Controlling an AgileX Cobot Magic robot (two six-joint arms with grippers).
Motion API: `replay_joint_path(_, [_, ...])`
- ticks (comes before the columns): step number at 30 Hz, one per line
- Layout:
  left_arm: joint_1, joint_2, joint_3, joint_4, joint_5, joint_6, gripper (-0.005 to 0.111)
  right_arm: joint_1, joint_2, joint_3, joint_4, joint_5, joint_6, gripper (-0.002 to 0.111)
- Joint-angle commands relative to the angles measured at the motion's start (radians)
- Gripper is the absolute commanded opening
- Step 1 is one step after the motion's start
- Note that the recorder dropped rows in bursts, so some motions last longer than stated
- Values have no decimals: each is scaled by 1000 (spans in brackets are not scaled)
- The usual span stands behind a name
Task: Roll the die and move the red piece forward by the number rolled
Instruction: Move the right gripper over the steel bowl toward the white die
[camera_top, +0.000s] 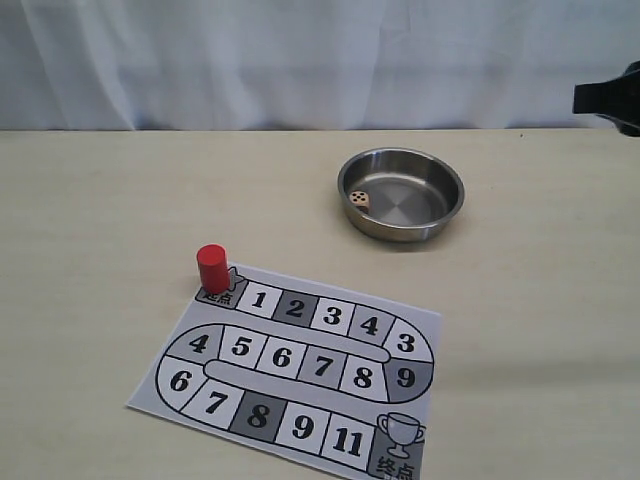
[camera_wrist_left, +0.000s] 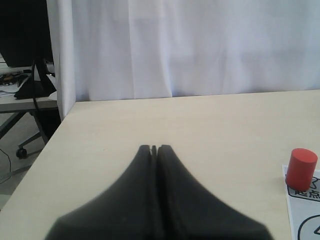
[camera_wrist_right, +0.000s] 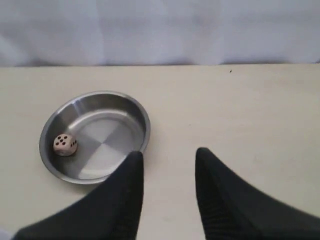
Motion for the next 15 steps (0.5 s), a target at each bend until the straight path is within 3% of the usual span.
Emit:
replay_joint_path(1, [-2,-3,-8,-1,-15,-5,0,3,139,-125,178,153,-210,38])
replay_joint_path(15, [-2,-3,-8,-1,-15,-5,0,3,545,-568,258,535,-599,38])
